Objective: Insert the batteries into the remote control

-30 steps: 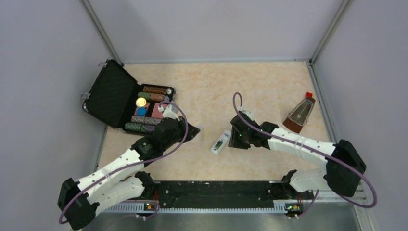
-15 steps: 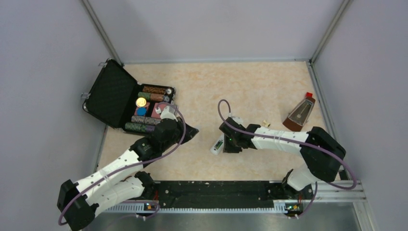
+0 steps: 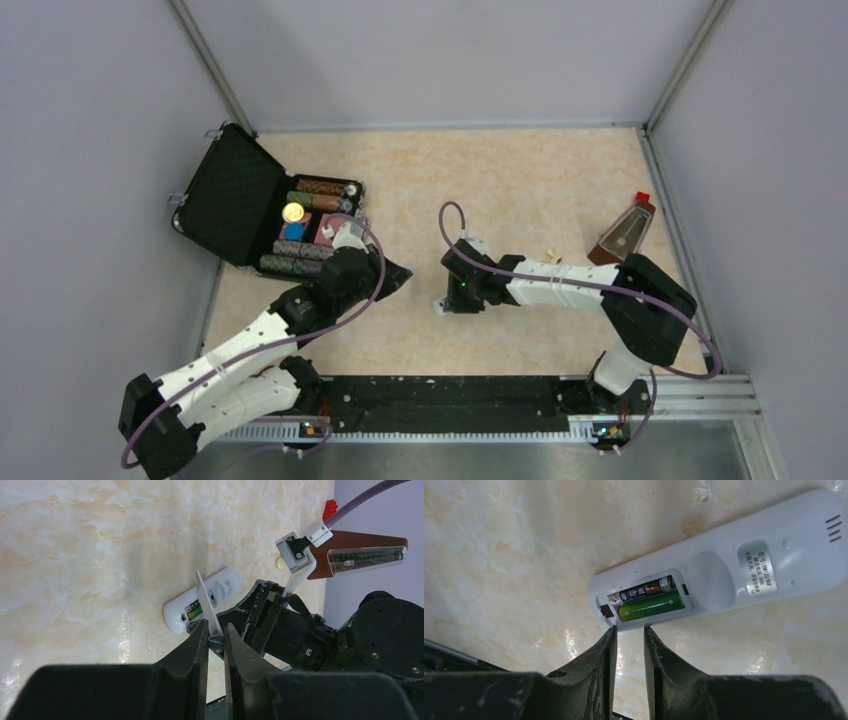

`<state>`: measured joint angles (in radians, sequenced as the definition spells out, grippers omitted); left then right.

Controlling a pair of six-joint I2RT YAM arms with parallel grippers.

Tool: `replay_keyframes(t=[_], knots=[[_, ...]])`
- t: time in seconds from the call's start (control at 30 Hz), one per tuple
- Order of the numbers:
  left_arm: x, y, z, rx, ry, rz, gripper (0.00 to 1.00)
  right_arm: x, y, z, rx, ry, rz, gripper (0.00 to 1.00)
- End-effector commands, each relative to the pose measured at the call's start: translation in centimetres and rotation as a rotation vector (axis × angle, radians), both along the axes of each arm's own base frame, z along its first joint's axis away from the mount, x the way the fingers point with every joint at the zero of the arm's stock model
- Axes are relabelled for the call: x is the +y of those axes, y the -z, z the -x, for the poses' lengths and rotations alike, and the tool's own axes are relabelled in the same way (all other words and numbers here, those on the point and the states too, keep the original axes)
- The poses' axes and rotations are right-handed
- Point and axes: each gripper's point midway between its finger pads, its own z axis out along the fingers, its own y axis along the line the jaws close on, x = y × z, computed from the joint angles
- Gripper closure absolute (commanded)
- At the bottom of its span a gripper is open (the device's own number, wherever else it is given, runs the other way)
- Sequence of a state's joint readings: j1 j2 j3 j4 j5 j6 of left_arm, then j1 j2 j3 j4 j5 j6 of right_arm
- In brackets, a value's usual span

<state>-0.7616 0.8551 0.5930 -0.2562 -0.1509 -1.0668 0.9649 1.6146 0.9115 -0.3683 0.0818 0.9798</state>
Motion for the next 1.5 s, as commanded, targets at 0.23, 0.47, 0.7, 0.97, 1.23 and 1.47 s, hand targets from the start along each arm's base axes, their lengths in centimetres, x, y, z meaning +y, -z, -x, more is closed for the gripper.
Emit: replay_keyframes(t=[0.23,0.47,0.7,0.97,1.23,1.47], knots=[[-2.6,-0.9,-0.4,-0.013,0.088,0.075,1.0,-1.3,-5.7,-1.7,-0.161,0.035,-0.047,0.7],[-7.3,-0.2,1.2,0.087,0.322,0.155,1.0,-9.0,-4.5,-2.1,-0.157,0.136,0.025,0.64],[-10.9,1.0,1.4,0.192,0.429,0.267,1.0,-12.4,-2.6,-1.5,-0.143,0.192,0.092,0.59],[-11.2,2.3,0.3,0.222,0.368,0.263,1.0,-12.9,-2.1,-1.3,-0.132,0.236,0.08,0.57],[-10.1,4.6,-0.3,0.292,0.261,0.218,1.0,-13.7,-1.1,-1.4,-0.11,0.291,0.097,0.57],[-9.6,5.9,-0.5,0.327,0.209,0.196,1.0,-13.7,-0.7,-1.2,-0.098,0.295,0.094,0.57]])
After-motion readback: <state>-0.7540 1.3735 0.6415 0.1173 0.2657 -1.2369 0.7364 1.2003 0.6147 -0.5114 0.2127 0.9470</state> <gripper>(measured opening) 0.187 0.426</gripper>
